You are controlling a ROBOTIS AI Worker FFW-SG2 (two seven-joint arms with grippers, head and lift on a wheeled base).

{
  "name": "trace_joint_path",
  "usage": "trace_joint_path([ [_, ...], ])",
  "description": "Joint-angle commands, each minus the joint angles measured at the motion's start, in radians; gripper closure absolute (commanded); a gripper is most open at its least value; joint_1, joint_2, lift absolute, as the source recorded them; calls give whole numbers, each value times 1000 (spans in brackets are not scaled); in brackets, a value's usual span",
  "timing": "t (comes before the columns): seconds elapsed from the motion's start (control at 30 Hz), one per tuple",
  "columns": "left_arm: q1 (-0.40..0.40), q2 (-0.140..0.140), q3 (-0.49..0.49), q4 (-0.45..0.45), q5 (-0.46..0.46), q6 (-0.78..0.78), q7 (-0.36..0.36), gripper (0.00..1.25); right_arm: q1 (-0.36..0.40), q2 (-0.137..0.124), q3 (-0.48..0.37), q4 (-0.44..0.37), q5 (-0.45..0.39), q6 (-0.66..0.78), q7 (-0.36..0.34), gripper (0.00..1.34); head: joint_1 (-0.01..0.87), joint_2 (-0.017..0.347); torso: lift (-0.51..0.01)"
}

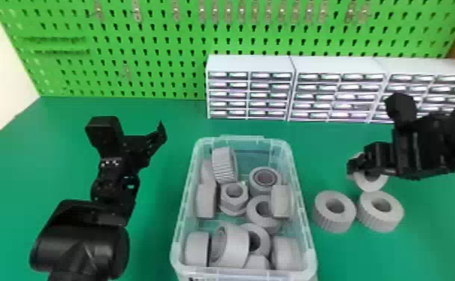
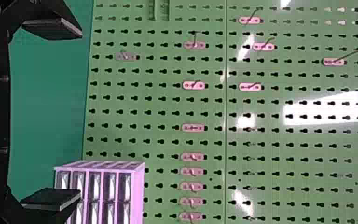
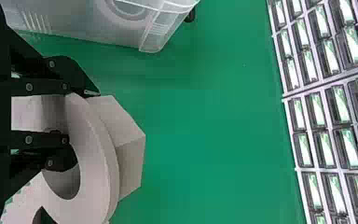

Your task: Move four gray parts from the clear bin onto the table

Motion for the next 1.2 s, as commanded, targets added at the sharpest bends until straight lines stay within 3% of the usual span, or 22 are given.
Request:
trace_joint_path([
  [0.0, -2, -1, 0, 0, 0, 0, 0, 91, 6, -9, -5, -5, 0, 1, 0, 1004, 693, 72, -52],
  [0.37, -2, 1, -2, 5, -2, -2, 3, 91, 32, -19, -19, -32, -9, 1, 0, 1004, 693, 72, -52],
  [0.67, -5, -1, 0, 6, -3, -2, 3, 93, 78, -64, -33, -118, -74, 1, 0, 1004, 693, 72, -52],
  [1.17, 1, 1, 12, 6, -2, -14, 3, 91, 143, -72, -24, -193, -146, 1, 0, 1004, 693, 72, -52],
])
